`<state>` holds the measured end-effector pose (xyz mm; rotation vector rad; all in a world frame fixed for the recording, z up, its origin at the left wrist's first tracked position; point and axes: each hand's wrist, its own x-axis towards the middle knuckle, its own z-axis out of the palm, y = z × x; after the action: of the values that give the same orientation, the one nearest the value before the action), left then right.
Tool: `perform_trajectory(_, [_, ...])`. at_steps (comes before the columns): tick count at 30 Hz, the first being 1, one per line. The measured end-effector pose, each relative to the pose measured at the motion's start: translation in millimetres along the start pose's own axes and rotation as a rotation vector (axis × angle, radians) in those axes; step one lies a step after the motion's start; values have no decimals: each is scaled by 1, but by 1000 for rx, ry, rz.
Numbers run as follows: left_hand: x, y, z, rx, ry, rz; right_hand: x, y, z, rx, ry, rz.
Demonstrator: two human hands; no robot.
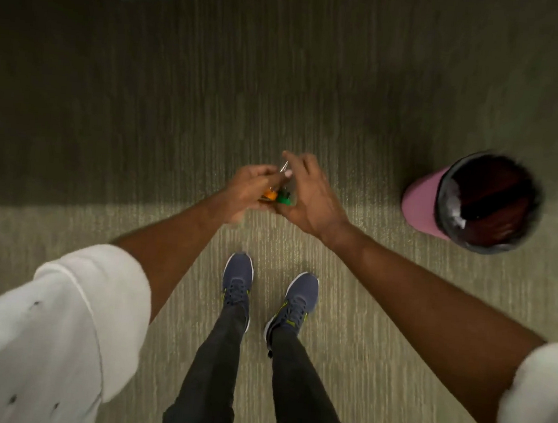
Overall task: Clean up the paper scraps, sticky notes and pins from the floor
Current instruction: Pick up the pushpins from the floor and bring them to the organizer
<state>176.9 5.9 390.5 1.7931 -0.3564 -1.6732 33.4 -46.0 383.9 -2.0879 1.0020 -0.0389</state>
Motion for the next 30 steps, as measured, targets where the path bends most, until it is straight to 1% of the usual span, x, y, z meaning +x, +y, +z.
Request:
perform_trajectory(5, [-56, 62, 4, 32, -4, -12, -13, -52, -71, 78, -50, -1])
perform_trajectory(8, [-89, 96, 4, 64, 17, 12, -17, -78, -105, 45, -82, -26])
perform_trajectory(11, [-122, 126, -5, 49, 26, 72, -16, -114, -138, 10, -51, -68])
perform_trajectory(13, [-141, 144, -10, 46, 88, 110, -16, -141, -156, -26, -42, -105])
perform_trajectory(15, [-161, 162, -19, -1, 196, 140, -16, -170, -174, -45, -52, -139])
perform_trajectory(16, [-173, 171, -24, -23, 217, 160, -16, -185, -181, -59, -59, -153])
perform_trajectory(22, [-228, 219, -64, -115, 146, 321, -4, -257, -220, -121, 23, -267])
perform_trajectory(25, [-244, 238, -89, -95, 156, 408, 10, -288, -234, -142, 45, -280])
perform_trajectory(30, [-264, 275, -135, -126, 179, 512, 41, -349, -254, -198, 50, -295])
